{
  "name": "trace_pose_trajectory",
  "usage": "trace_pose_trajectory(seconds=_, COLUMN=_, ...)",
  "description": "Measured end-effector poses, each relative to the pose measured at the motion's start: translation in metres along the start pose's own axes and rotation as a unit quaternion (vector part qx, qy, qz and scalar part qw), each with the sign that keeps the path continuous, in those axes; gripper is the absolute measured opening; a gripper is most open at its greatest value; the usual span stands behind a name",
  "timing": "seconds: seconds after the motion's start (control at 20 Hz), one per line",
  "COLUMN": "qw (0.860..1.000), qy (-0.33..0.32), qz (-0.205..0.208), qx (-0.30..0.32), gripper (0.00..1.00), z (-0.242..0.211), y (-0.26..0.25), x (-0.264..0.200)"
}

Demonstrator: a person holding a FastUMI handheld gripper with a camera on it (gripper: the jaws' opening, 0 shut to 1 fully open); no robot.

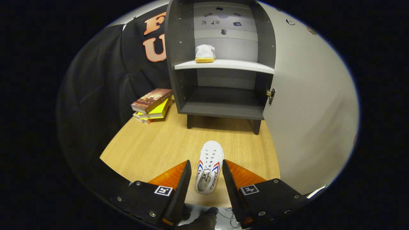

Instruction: Open the shoe cabinet door, grab the shoes and put them into the shoe cabinet, then close the shoe cabinet door.

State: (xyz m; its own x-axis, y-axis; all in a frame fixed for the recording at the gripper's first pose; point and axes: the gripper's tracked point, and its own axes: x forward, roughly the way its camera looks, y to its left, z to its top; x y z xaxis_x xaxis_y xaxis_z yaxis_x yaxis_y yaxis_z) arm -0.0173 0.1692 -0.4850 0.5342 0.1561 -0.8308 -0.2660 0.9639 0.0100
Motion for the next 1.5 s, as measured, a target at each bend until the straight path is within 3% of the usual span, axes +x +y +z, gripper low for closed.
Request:
trace_pose_trajectory(seconds=0.5, qw=0.994, qy=0.109, qz=-0.007, qx=-0.008, gripper=0.63, z=-0.078, y=-0.013, x=0.092)
trace_pose_trajectory(seconds=0.75, qw=0.99, qy=0.141, qz=-0.007, qx=0.006, gripper=0.69, z=-0.102, y=-0.015, x=0.119)
trace_pose_trajectory(seconds=0.9, qw=0.988, qy=0.15, qz=-0.019, qx=0.034, gripper=0.71, z=-0.109, y=-0.022, x=0.129)
trace_pose_trajectory(seconds=1.15, qw=0.988, qy=0.146, qz=-0.004, qx=0.057, gripper=0.7, z=-0.105, y=-0.022, x=0.144)
trace_pose_trajectory(seconds=1.3, qw=0.988, qy=0.14, qz=0.012, qx=0.067, gripper=0.64, z=-0.104, y=-0.015, x=0.144)
trace_pose_trajectory(seconds=1.35, qw=0.988, qy=0.138, qz=0.008, qx=0.072, gripper=0.59, z=-0.104, y=-0.014, x=0.144)
trace_pose_trajectory(seconds=1.4, qw=0.987, qy=0.139, qz=0.006, qx=0.077, gripper=0.46, z=-0.104, y=-0.015, x=0.144)
trace_pose_trajectory(seconds=1.5, qw=0.986, qy=0.144, qz=0.002, qx=0.087, gripper=0.39, z=-0.104, y=-0.016, x=0.144)
